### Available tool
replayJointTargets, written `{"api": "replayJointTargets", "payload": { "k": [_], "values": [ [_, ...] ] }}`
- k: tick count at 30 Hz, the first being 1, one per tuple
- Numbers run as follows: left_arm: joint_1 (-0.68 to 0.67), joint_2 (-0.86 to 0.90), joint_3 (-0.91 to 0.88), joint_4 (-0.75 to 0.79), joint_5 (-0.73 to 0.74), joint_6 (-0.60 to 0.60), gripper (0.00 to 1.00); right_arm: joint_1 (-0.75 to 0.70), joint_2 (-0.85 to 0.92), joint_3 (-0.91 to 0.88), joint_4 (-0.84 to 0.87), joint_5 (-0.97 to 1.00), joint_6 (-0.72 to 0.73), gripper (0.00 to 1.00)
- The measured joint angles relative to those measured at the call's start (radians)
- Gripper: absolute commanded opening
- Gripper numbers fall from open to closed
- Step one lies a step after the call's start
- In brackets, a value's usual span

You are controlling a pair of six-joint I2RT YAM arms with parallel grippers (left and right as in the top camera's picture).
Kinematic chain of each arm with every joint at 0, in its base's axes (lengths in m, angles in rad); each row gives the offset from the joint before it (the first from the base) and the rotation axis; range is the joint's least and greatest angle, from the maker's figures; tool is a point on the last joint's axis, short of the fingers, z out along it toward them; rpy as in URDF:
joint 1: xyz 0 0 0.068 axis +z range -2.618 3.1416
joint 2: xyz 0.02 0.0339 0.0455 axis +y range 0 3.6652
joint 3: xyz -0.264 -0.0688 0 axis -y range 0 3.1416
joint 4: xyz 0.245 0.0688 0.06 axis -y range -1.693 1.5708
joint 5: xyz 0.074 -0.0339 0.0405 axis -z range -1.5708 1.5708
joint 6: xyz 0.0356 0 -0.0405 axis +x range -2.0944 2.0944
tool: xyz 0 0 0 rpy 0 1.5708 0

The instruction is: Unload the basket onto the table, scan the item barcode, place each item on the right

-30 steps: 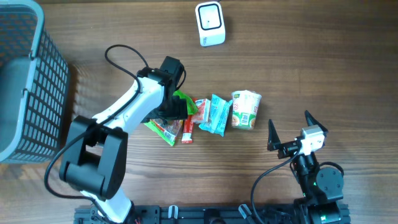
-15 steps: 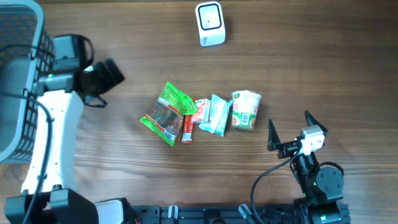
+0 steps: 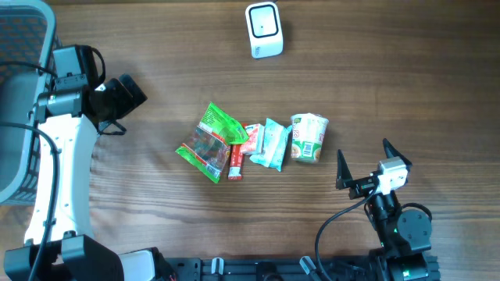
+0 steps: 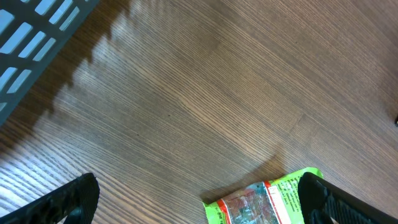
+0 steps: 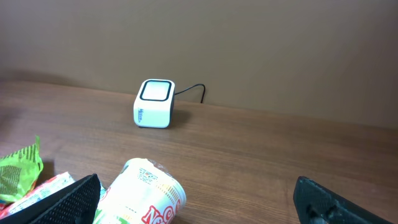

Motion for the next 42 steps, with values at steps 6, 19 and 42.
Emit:
{"api": "replayJointTargets", "payload": {
  "k": [6,19,42],
  "values": [
    [0.0,0.0,0.0,0.0,0.0,0.0,1.0,0.0,0.0,0.0,0.0,0.0,0.0,1.0],
    [0.0,0.0,0.0,0.0,0.0,0.0,1.0,0.0,0.0,0.0,0.0,-0.009,0.016,1.0],
    [0.0,0.0,0.0,-0.001,0.0,0.0,1.0,0.0,1.284,1.804,-1.47,-0.111,0.122,1.0]
  ]
}}
